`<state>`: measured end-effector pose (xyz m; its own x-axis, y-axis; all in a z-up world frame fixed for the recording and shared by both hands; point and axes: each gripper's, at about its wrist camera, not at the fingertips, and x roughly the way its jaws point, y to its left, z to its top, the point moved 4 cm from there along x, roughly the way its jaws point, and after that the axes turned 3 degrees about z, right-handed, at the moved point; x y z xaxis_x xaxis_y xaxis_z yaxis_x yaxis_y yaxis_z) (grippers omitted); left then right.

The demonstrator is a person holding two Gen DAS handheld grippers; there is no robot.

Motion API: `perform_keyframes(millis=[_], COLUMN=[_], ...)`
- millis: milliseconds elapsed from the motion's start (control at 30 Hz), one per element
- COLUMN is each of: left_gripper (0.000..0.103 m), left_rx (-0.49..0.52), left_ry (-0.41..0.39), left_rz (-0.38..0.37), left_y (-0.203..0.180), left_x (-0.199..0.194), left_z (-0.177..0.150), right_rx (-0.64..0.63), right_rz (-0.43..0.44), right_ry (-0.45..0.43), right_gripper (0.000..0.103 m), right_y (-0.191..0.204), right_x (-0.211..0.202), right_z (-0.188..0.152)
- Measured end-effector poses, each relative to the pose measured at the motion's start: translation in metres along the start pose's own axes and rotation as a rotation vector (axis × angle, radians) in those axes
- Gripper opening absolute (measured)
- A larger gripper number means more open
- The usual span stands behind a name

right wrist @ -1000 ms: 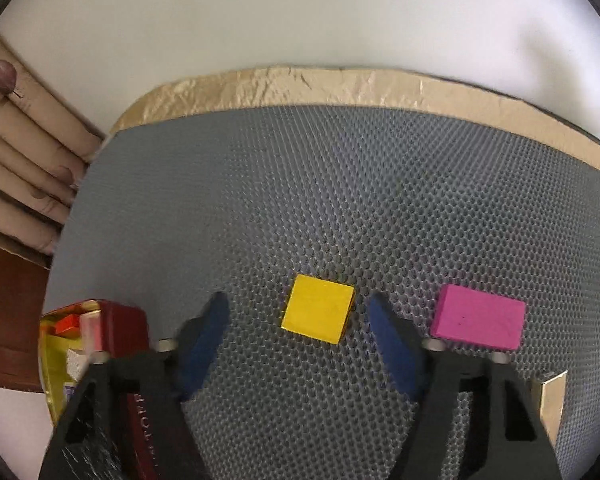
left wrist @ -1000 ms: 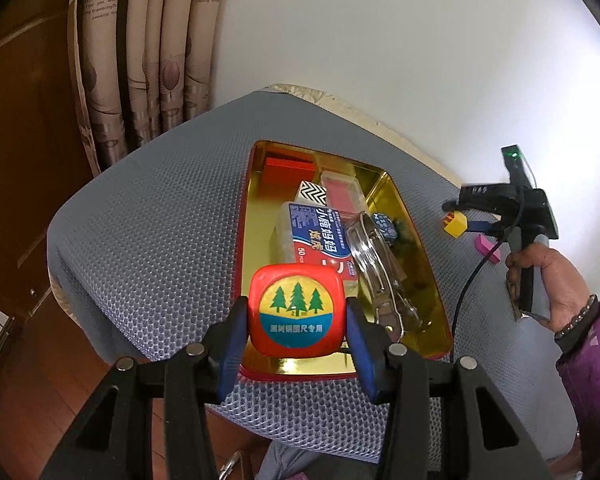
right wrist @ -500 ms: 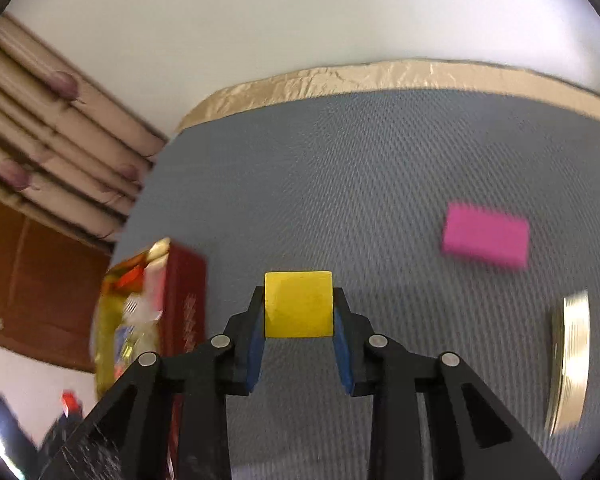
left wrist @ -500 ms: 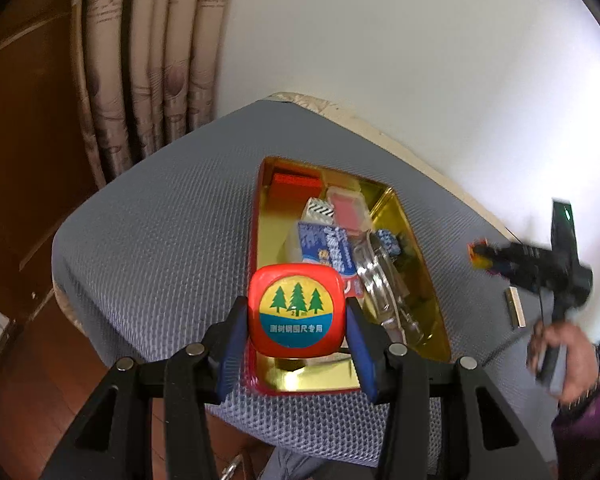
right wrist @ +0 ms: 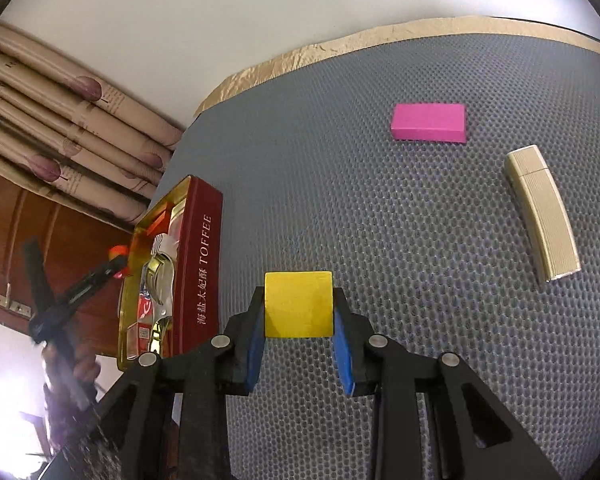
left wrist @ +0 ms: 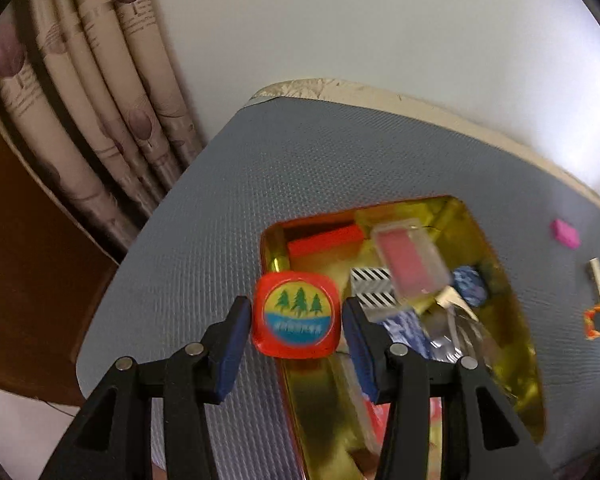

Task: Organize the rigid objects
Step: 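Place the tape measure in the tray with the left tool while the right tool lowers the yellow cube there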

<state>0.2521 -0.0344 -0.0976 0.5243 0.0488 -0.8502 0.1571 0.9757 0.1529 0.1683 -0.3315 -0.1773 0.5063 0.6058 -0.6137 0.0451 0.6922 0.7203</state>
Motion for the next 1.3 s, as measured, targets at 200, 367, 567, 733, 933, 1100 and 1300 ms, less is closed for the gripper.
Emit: perform_keyframes(millis=[200,367,567,733,933,1100,1300], left_gripper=[0.048,0.049,0.051,0.051,0.051,0.051,0.051], left_rx=[-0.045,-0.246,-0.408,-0.468,-0.493,-0.449,-0.408], left_ry=[-0.028,-0.168,-0.169,-0.170,-0.164,-0.149,-0.194], left_rz=[-0.028,-0.022,-0.010,0.056,0.055,0.061,0.070], left_y=[0.008,0.044,0.063,0.055,0.061,0.056,0.050], left_x=[-0.008,-0.068,-0.110,-0.128,-0.119,-0.108,-0.117], left_z=[0.010,0.001,-0.058,-0.120,-0.135,-0.136,-0.132], right_rx=[-0.028,-0.055,-0.131,-0.214,-0.309,-0.333,-0.330], right_rz=[0.012,0.046,0.118,0.159,0.160,0.122,0.080], right_ry=[0.001,0.006,0.035,0.089,0.181,0.235,0.248], right_gripper=[0.028,0.028,0.028,0.028,0.028,0.028,0.031], right_y=[0.009,0.027,0.073,0.122,0.169,0.178,0.178], right_x=[0.003,0.002,0.005,0.023,0.064,0.088,0.103], right_z=[0.003,0.003,0.001,-0.007,-0.024,-0.039,-0.045])
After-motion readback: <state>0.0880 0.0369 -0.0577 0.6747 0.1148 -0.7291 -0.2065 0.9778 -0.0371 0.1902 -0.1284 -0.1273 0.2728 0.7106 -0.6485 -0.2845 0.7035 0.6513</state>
